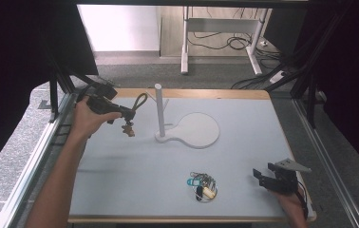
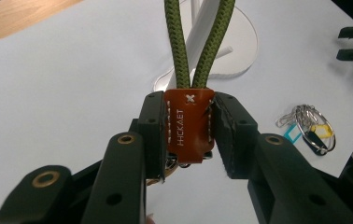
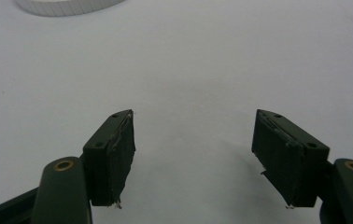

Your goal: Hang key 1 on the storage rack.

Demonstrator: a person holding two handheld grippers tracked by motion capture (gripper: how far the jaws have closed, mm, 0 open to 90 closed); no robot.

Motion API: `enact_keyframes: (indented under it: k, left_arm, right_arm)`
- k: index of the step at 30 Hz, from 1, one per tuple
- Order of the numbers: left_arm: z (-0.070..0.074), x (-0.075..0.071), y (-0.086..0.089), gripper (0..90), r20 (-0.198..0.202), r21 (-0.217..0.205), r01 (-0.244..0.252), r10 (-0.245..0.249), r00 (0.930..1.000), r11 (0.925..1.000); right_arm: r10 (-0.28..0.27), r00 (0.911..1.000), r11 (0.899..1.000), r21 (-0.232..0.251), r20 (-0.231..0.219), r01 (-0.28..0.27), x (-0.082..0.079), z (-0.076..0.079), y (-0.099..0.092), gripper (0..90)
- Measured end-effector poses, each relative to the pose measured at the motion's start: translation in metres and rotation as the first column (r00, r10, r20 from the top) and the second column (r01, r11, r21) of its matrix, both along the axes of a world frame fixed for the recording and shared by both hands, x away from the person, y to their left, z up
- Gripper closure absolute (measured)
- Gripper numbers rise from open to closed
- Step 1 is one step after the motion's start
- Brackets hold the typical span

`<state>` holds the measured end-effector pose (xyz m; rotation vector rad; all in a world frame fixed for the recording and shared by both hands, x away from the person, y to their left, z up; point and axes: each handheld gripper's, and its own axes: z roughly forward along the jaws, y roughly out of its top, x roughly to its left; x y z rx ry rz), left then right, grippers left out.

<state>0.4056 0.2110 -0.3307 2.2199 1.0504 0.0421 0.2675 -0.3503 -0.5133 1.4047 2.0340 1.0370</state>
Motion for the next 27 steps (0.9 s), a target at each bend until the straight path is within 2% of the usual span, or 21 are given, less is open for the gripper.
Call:
enact_keyframes:
  k: [19,27]
  left_arm:
    - [0.007,0.022,-0.003,66.2,-0.018,-0.020,-0.015,0.015,0.9997,0.9997]
    - [0.002,0.031,-0.007,66.2,-0.035,-0.030,-0.019,0.018,0.9992,0.9994]
  right_arm:
    - [0.000,1.0000,1.000,-0.001,0.002,0.000,0.000,0.000,0.000,30.1]
    - [-0.001,1.0000,1.000,0.001,0.002,0.001,0.000,0.000,-0.001,30.1]
